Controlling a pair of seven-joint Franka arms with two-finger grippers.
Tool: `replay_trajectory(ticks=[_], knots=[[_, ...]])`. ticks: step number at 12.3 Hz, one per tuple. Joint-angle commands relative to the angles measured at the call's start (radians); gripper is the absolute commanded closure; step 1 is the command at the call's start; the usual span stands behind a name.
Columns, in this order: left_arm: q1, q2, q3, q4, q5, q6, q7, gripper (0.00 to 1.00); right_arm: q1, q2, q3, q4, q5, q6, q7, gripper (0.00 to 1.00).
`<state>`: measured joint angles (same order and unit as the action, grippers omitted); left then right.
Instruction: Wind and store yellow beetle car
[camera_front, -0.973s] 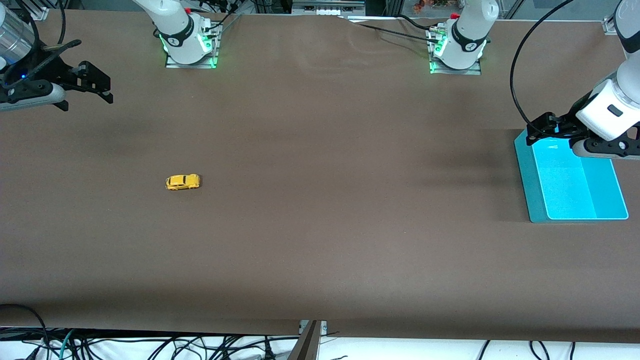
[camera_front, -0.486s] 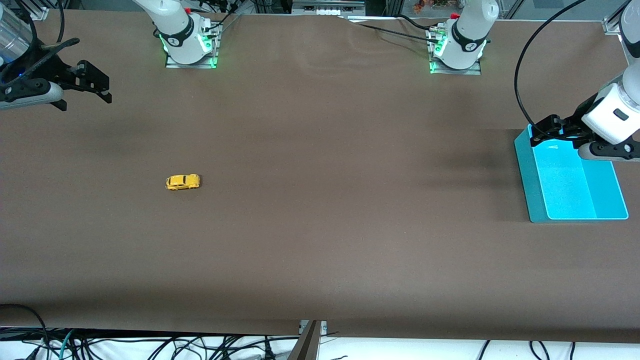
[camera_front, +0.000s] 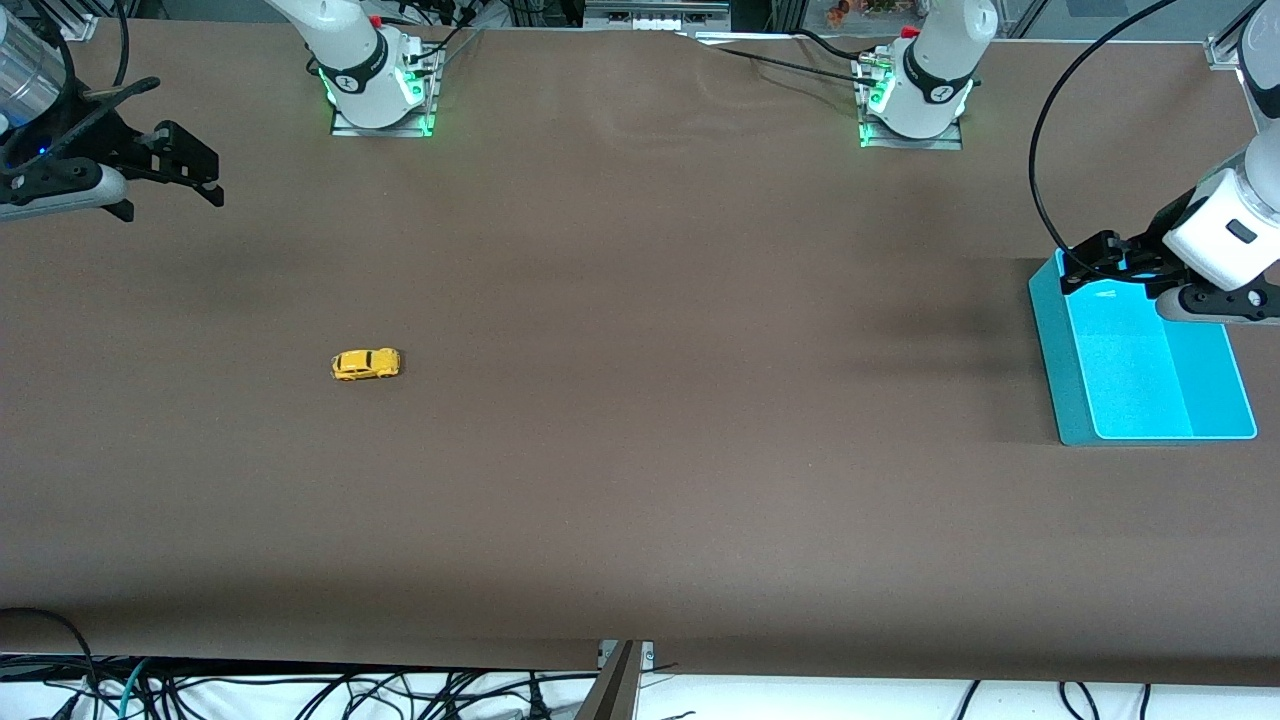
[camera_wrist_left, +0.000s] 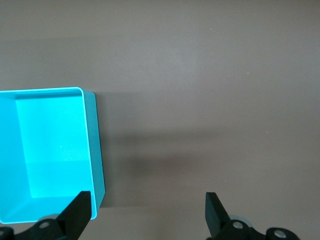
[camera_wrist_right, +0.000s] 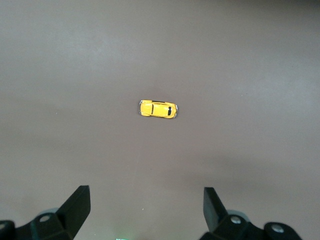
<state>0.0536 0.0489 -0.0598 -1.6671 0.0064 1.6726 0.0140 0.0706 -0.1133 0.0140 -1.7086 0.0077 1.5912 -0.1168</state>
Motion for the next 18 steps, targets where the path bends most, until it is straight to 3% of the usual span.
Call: replay_trajectory(ticks=[1, 18], knots=[[0.008, 0.016, -0.002, 0.033, -0.019, -0.019, 0.026, 0.00, 0.003, 0.007, -0.002, 0.023, -0.012, -0.022, 0.008, 0.00], [0.008, 0.016, -0.002, 0.032, -0.020, -0.019, 0.026, 0.00, 0.003, 0.003, -0.008, 0.015, -0.006, -0.036, 0.016, 0.00]])
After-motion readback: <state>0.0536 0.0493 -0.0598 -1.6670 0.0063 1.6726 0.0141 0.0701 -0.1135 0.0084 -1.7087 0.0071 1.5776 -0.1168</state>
